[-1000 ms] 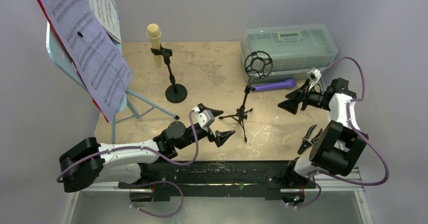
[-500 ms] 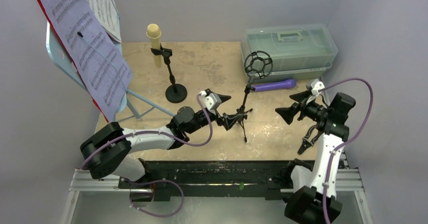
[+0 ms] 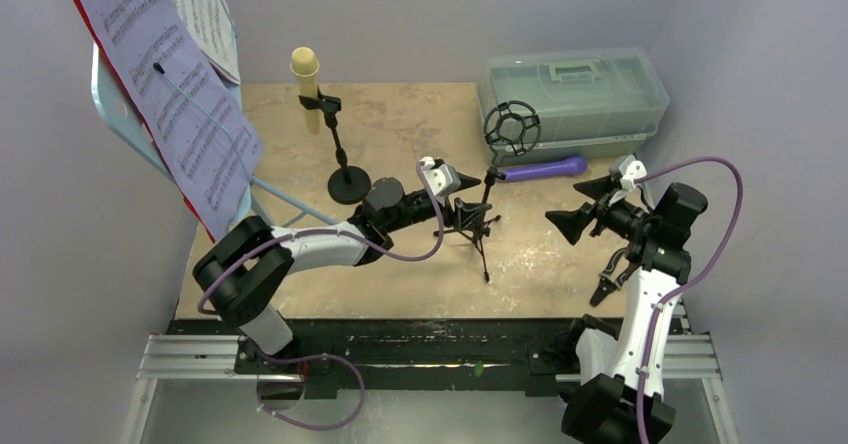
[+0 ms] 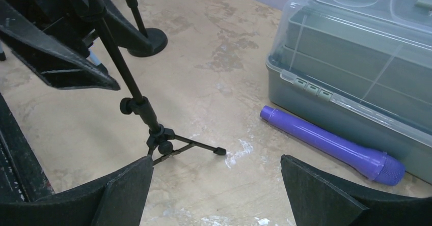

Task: Pack up the instrument practice props
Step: Adjust the microphone stand at the center of the board.

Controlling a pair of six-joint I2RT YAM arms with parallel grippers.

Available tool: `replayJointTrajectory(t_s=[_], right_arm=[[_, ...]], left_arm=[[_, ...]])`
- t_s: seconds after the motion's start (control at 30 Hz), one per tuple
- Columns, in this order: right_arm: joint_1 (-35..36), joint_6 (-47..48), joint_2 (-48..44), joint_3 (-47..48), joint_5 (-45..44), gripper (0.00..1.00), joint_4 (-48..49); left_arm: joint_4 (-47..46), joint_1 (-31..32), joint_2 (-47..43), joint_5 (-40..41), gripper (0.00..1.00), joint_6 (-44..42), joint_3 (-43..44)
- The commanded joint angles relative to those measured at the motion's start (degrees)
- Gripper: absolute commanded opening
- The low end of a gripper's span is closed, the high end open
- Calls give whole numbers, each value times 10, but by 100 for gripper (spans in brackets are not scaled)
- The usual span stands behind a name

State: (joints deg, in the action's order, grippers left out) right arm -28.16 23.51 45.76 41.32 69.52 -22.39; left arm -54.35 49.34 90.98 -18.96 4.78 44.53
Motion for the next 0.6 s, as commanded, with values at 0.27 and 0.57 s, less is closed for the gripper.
replayJointTrajectory(t_s=[0.27, 0.57], right_arm=[[-1, 21, 1, 12, -6, 99, -6], [-1, 21, 2, 10, -8, 99, -5]], left_arm=[[-262, -86, 139, -310, 35, 117, 58], [-459, -88, 221, -327, 31, 279, 95]])
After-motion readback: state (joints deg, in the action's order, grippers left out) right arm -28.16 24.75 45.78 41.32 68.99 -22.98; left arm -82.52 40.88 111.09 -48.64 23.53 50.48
